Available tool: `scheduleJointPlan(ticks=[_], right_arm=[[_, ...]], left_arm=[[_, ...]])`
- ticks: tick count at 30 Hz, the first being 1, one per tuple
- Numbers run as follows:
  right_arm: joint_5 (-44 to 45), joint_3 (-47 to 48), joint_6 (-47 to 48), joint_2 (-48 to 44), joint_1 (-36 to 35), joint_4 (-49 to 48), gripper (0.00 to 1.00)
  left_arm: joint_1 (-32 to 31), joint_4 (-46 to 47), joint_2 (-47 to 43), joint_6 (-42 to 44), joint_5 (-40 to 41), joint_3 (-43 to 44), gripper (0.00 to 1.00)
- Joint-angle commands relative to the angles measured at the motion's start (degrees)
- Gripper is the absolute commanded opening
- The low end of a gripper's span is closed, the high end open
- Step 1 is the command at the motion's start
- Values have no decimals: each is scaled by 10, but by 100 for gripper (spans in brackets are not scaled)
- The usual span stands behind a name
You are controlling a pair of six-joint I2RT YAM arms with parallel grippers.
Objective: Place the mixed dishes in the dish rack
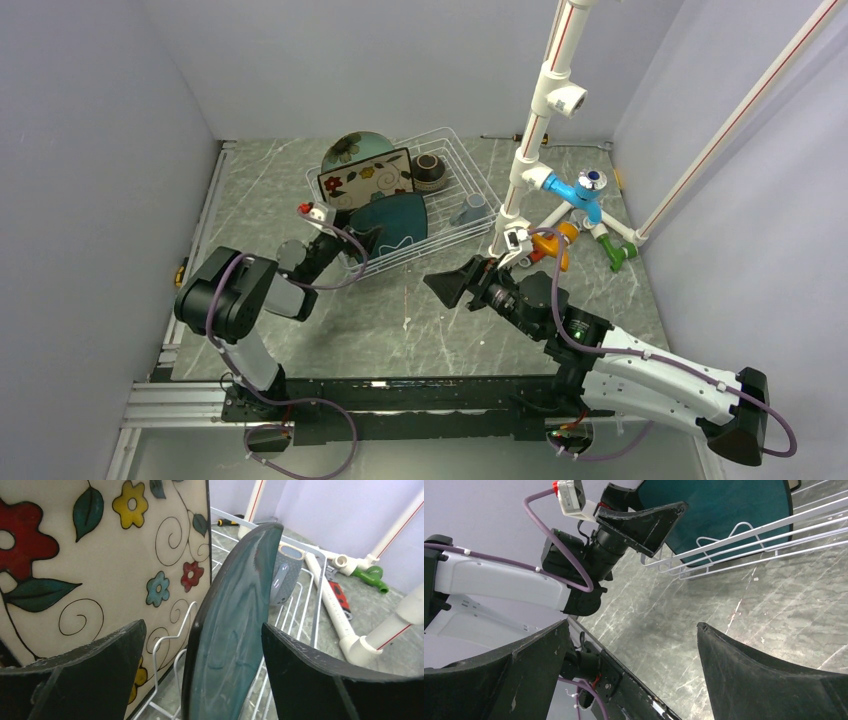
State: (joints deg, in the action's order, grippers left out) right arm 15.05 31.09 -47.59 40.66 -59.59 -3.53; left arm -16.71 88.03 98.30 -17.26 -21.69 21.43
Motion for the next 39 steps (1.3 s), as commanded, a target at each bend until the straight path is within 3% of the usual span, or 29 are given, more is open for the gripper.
scheduleJointPlan(ticks=[1,7,14,17,20,22,25,32,39], right_arm=[[5,0,-1,-4,2,-17,100],[9,11,10,-10,2,3,100],[15,38,39,-22,2,58,100],[10,48,57,-30,1,80,100],[0,68,84,-36,2,110,100],[-2,91,107,-39,2,139,100],[-6,121,141,-44,2,187,100],[-27,164,222,-80,2,240,100],[-12,197,273,-122,1,273,100]], left_arm=[[4,73,-35,-1,40,-15,97],[4,58,-104,-34,79,-40,99],[4,-73,-254,-78,143,-73,99],[4,-216,-362,-92,135,-64,99],[2,-510,-482,-72,120,-1,99],[1,-645,-546,-40,113,39,99],[1,-752,-626,-15,105,66,99],[1,-843,-797,-11,69,92,99],[1,-863,-881,23,62,139,99]])
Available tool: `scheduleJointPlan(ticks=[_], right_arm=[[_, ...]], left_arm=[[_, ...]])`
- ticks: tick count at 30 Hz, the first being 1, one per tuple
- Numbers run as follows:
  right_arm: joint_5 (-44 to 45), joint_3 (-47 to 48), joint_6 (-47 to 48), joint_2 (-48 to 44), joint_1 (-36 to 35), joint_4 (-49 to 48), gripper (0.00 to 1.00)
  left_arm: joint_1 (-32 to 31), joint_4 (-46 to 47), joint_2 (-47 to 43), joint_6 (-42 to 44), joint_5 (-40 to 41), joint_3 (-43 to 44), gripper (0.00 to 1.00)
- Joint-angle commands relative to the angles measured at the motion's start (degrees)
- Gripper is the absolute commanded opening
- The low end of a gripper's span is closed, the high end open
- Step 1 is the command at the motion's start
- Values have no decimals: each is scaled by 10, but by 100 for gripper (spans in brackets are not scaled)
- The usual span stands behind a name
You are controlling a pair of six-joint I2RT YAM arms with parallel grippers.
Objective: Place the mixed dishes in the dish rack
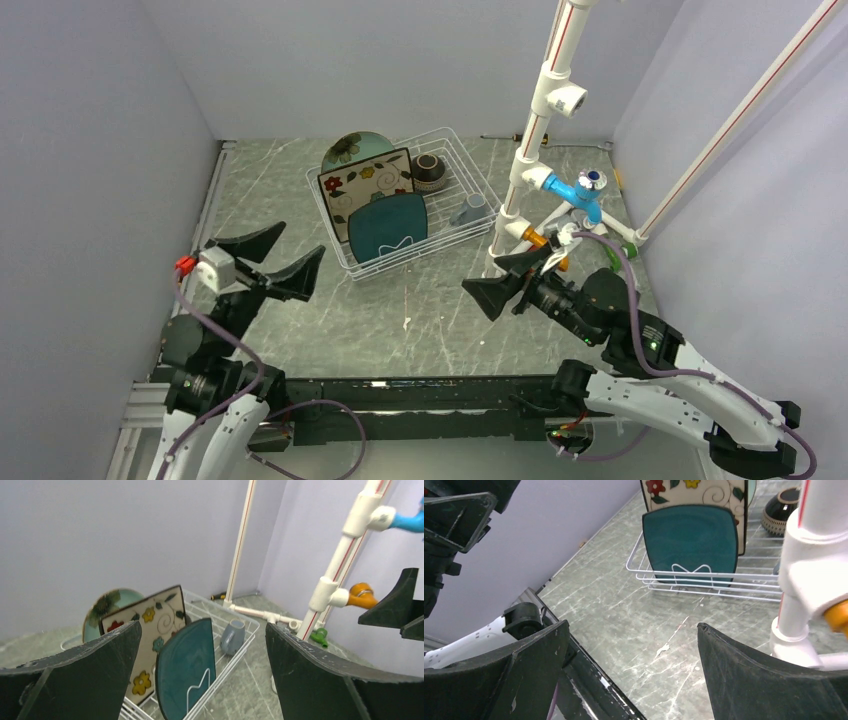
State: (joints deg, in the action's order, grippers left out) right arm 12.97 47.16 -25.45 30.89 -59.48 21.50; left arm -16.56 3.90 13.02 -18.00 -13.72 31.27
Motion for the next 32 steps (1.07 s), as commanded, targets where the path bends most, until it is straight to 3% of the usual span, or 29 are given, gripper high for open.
scheduleJointPlan(ticks=[1,17,32], right_arm=[[14,41,58,-30,1,25,100],[39,73,103,-92,1,-6,100],[68,40,109,-130,0,-43,100]], left_arm=[[-1,-20,-38,39,-22,46,99],[-1,-12,-155,136,-16,108,99],[-1,-31,-157,135,-34,116,99]])
